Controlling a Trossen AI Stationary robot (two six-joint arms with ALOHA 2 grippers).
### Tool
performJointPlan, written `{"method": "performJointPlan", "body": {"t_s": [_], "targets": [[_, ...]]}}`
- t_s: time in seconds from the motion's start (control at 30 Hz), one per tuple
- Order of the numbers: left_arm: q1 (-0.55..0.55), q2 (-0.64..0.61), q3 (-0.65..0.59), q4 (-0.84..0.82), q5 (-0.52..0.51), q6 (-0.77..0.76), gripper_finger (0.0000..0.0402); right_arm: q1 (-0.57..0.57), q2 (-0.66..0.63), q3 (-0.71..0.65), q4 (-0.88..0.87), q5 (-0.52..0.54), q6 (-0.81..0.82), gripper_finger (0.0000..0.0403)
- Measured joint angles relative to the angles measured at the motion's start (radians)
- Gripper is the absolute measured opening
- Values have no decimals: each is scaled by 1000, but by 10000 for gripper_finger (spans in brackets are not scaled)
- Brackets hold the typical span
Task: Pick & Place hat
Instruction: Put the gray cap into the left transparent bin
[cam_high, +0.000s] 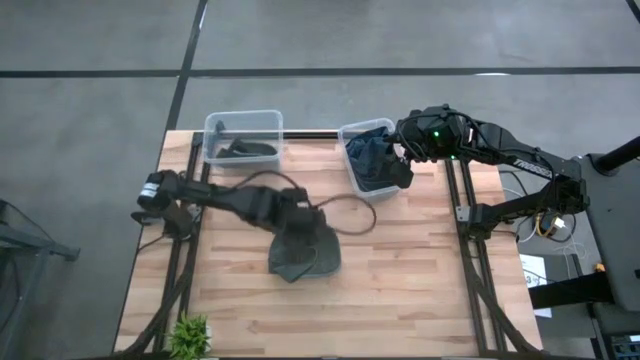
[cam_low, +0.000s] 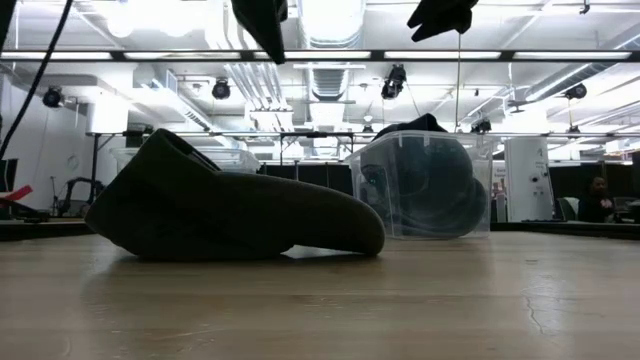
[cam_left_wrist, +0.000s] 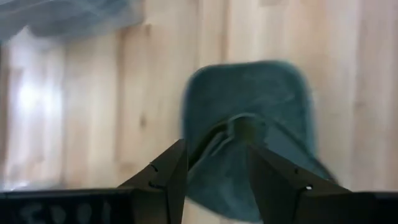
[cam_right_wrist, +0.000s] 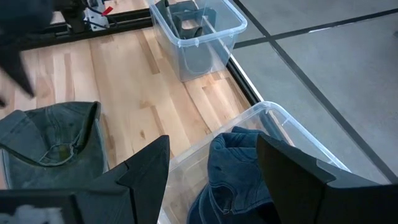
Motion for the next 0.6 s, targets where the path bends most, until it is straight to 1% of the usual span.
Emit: {"method": "performJointPlan", "body": {"t_s": [0.17,0.3,0.43,0.6], "targets": [[-83,2,-46,121,0,-50,153,0,0,0,0,0,0,233],[-141,2,-103,225,1,-55,153,0,0,0,0,0,1,233],[-173,2,-205,333,-3,-80,153,0,0,-1,0,0,7,233],[-189,2,-347,514,0,-119,153,0,0,-13,-1,0,25,233]]}}
